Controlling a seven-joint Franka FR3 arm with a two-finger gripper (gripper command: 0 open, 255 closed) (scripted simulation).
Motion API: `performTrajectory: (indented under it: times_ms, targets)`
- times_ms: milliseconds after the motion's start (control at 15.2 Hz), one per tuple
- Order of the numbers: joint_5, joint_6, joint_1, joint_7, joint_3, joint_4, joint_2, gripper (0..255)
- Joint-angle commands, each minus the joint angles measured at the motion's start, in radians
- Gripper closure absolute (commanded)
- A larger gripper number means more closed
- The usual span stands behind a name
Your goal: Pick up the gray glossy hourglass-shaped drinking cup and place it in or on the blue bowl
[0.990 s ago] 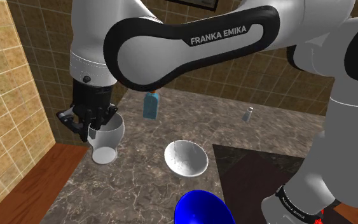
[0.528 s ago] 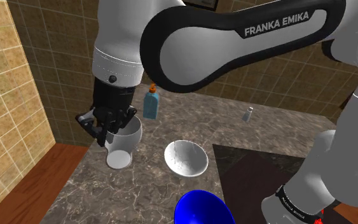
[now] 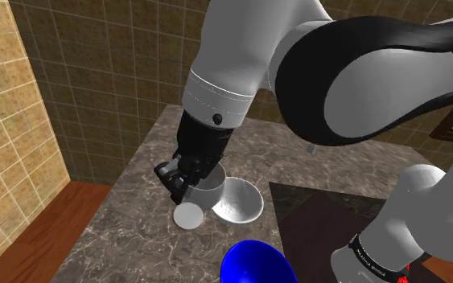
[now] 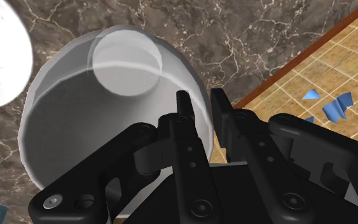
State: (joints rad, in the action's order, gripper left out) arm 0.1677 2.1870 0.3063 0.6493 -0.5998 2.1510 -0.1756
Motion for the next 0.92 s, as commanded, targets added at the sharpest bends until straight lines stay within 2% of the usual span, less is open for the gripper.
performTrajectory:
  times_ms: [0, 396, 792, 858]
  targets:
    - [0.059, -0.012, 0.022, -0.017, 0.008, 0.071, -0.095, 255]
    - [0.179, -0.083, 0.116, -0.036, 0.048, 0.239, -0.347, 255]
    - [0.256, -0.204, 0.233, -0.001, 0.080, 0.375, -0.607, 255]
    - [0.260, -0.190, 0.235, -0.002, 0.076, 0.387, -0.605, 255]
